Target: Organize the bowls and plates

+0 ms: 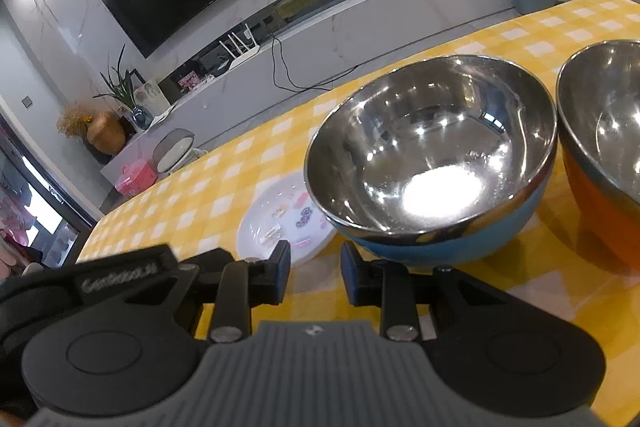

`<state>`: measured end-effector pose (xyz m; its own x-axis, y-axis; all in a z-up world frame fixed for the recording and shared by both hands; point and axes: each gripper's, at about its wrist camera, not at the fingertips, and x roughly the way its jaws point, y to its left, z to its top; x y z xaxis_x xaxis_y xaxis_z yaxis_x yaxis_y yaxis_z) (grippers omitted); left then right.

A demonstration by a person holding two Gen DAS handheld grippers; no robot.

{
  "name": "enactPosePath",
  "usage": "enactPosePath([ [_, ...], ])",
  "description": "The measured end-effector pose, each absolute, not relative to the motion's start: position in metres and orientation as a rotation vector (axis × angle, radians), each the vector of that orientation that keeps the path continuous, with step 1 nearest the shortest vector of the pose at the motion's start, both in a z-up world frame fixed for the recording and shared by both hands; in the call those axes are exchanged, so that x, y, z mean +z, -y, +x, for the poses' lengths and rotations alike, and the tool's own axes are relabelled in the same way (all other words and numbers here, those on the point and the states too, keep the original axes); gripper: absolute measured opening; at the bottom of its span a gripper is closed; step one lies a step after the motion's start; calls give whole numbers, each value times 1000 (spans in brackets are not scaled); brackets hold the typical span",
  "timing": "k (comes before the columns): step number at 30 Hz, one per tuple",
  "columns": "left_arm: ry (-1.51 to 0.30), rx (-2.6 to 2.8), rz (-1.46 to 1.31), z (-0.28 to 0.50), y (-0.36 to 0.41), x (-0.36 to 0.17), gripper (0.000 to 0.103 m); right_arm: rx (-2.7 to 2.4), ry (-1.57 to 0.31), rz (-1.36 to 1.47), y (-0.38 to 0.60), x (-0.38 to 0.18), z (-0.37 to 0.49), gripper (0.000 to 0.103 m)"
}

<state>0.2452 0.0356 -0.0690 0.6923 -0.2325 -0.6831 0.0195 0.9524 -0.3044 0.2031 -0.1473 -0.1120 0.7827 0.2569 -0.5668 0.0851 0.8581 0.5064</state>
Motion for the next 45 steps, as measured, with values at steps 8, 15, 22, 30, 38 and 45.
enactPosePath([
  [8, -851, -106, -278, 261, -28, -77, 13, 97, -669, 554, 148, -117, 201, 28],
  [15, -860, -109, -238, 257, -25, -72, 0, 94, -674, 571, 151, -118, 200, 28],
  [22, -895, -112, -207, 247, -28, -74, 0, 94, -683, 559, 151, -118, 199, 28],
  [30, -814, -124, -235, 253, -26, -66, 15, 90, -687, 588, 152, -123, 200, 28],
  [38, -840, -135, -232, 270, -23, -76, 12, 89, -670, 621, 156, -125, 204, 29],
  [45, -859, -163, -198, 262, -25, -76, 2, 88, -675, 639, 161, -131, 207, 28],
])
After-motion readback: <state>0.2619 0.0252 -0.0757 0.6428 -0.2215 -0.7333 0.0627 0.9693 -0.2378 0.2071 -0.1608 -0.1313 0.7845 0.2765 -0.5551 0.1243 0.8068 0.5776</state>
